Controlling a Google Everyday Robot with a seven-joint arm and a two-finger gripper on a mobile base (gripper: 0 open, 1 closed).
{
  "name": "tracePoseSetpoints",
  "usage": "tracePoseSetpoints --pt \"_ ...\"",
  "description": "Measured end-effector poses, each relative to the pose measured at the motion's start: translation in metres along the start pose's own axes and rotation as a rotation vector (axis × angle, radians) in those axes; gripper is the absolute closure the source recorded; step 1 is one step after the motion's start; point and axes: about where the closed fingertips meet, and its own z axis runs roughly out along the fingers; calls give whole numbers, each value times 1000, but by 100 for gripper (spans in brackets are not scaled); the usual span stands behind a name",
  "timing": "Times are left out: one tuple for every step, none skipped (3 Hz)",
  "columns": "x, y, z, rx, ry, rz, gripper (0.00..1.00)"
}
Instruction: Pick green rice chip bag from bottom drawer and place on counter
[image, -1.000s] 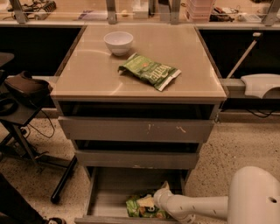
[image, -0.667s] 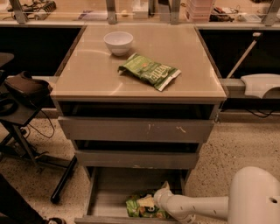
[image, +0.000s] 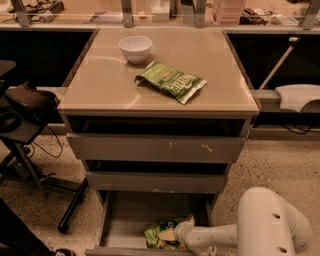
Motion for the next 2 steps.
tracePoseSetpoints --pt "31 4 -4 -7 40 -42 0" --pt "31 4 -4 -7 41 -42 19"
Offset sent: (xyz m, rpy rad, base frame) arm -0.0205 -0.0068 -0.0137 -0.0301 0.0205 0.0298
